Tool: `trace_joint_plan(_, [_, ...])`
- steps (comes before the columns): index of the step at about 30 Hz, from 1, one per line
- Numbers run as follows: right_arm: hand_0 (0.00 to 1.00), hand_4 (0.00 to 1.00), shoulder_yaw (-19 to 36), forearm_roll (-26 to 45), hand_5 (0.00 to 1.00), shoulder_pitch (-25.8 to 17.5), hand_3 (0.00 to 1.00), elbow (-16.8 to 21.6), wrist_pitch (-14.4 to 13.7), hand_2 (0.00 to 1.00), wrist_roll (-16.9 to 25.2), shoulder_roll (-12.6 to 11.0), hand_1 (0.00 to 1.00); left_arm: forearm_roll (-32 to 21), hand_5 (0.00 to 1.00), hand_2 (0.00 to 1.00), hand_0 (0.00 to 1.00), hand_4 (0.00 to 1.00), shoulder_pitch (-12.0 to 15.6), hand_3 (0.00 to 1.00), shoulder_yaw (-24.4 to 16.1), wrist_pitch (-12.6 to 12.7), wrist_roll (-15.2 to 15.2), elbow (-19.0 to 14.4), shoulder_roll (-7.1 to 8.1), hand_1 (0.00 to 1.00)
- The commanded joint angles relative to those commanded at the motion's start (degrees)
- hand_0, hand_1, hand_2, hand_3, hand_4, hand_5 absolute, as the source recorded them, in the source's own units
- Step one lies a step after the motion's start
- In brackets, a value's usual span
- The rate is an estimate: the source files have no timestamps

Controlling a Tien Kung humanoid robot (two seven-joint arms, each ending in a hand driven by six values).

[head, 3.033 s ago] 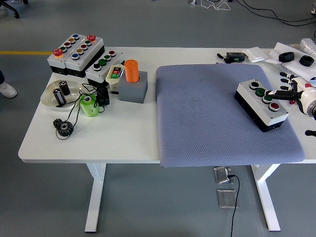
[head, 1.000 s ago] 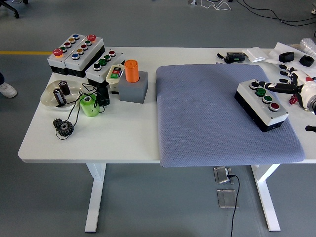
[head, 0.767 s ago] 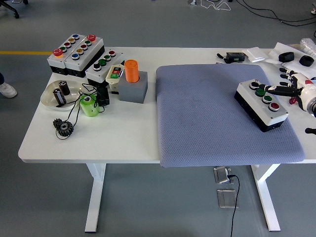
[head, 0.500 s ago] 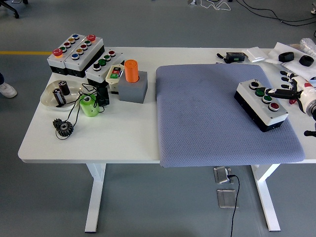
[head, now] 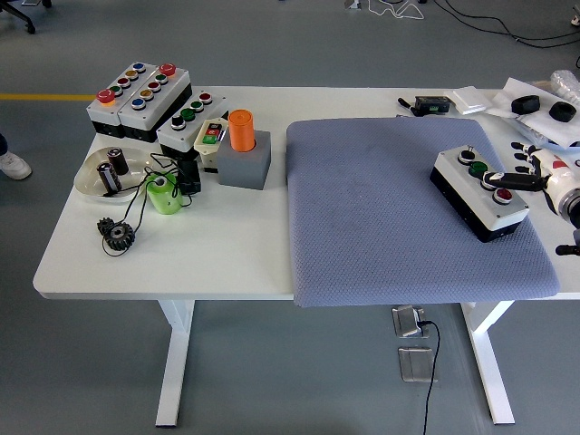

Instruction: Pick up the button,place it on the desk,press the button,press the button

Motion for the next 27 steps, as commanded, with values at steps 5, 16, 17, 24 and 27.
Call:
trace_joint_plan(5, [0.993,0.889,-0.98,-0.26,0.272,0.78,0.998,-0.62,0.58,0.998,-0.32,0.57,0.942,-0.33,0.969,0.721,0.654,0.324,-0.17,0.518,0.06,-0.02,-0.02,0.00,0.00,0.704])
trace_joint_plan(16, [0.991,0.891,-2.23,-0.64,0.307,2.01,0.998,-1.99,1.09,0.998,-0.53,1.50,0.942,-0.93,0.968,0.721,0.654,0.326,-0.41,0.519,0.32,-0.12,-0.12,0.00,0.01,0.703])
trace_joint_plan(17, [0.991,0.891,-2.22,-0.68,0.307,2.04,0.998,-2.08,1.12,0.998,-0.55,1.55,0.942,-0.93,0.968,0.721,0.654,0.326,-0.45,0.519,0.29,-0.12,-0.12,0.00,0.01,0.703])
trace_joint_plan(24, [0.993,0.892,-2.23,-1.23,0.309,2.36,0.998,-2.48,1.30,0.998,-0.69,1.98,0.942,-1.32,0.966,0.721,0.654,0.327,-0.57,0.518,0.60,-0.16,-0.14,0.00,0.03,0.703])
trace_joint_plan(27, [0.992,0.892,-2.26,-1.19,0.307,2.38,0.998,-2.76,1.34,0.998,-0.72,2.03,0.943,-1.24,0.962,0.722,0.655,0.328,-0.58,0.518,0.56,-0.16,-0.10,0.00,0.02,0.703])
